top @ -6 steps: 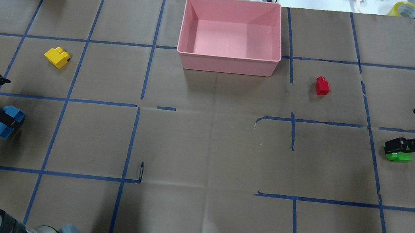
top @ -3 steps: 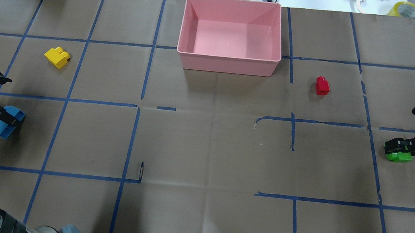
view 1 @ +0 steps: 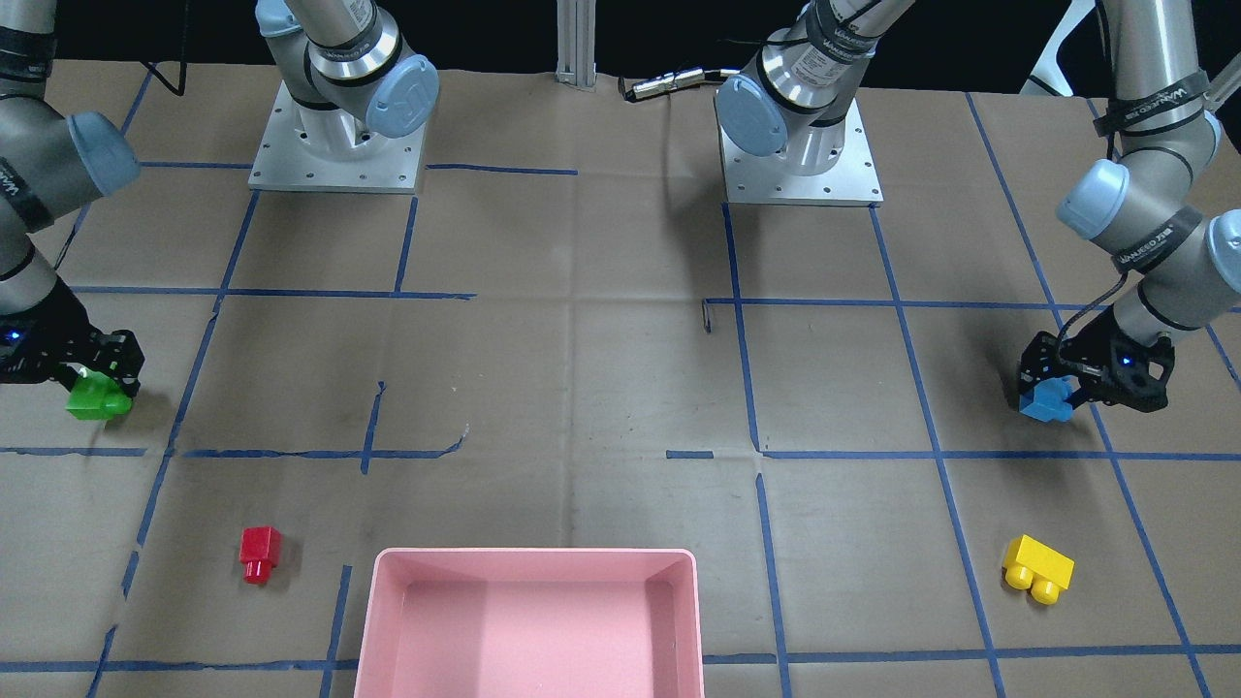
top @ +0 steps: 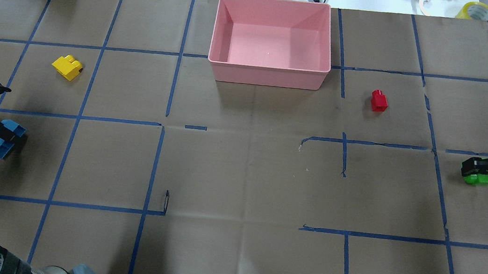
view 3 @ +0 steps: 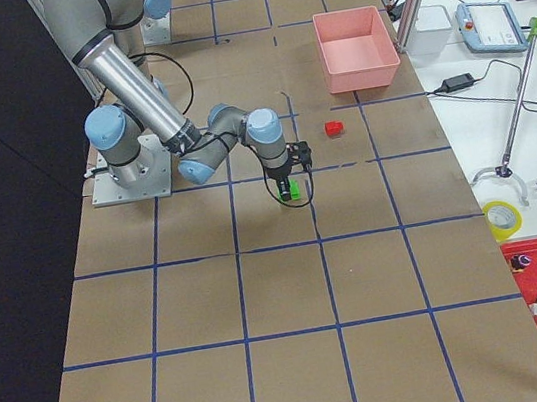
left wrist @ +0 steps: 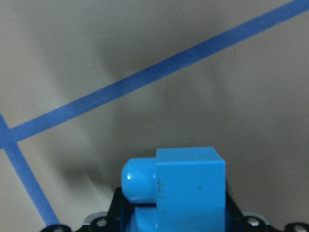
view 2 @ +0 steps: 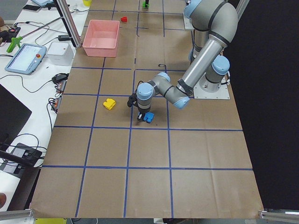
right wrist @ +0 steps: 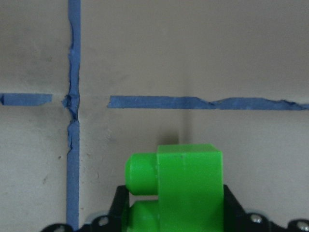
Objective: Put all blocks into box
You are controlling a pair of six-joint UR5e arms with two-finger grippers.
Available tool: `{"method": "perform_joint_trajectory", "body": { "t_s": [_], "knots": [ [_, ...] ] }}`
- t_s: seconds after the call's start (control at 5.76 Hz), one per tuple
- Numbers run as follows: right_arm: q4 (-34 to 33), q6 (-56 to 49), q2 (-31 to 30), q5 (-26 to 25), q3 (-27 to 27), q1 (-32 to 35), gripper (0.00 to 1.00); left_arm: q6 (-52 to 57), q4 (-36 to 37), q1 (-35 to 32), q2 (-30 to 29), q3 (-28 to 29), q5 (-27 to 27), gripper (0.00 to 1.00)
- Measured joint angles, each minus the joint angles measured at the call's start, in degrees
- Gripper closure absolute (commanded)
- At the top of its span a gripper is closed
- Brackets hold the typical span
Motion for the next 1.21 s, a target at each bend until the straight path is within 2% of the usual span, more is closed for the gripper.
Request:
{"method": "perform_joint_trajectory", "body": {
  "t_s": [0.17,0.35,0.52,0.69,0.87,1.04,1.21],
  "knots": [
    [6.3,0.2,-3.3,0.2,-3.9,1.0,0.94,-1.0,-1.1,-0.1,1.8,2.6,-0.6,0.57],
    [13.9,0.4,-5.5,1.8,-9.2,4.2,0.94,-1.9,-6.2,-0.7,5.6,6.6,-0.6,0.57],
    [18.8,0.3,-5.6,7.2,-14.5,9.7,0.95,-4.9,-15.9,-2.1,9.4,12.3,-0.3,0.57],
    [20.1,0.2,-3.7,13.8,-18.9,16.5,0.95,-10.5,-24.9,-3.8,11.1,18.4,-0.2,0.57],
    [19.3,0.4,0.3,18.9,-24.2,23.7,0.95,-17.3,-30.5,-6.1,11.1,23.0,-0.2,0.57],
    [18.3,0.9,6.7,22.0,-32.4,31.0,0.95,-24.1,-32.7,-8.8,10.8,25.2,-0.5,0.57],
    [17.8,2.3,13.7,22.9,-40.8,37.0,0.9,-30.0,-33.2,-11.7,10.0,26.0,-0.9,0.57]
  ]
}}
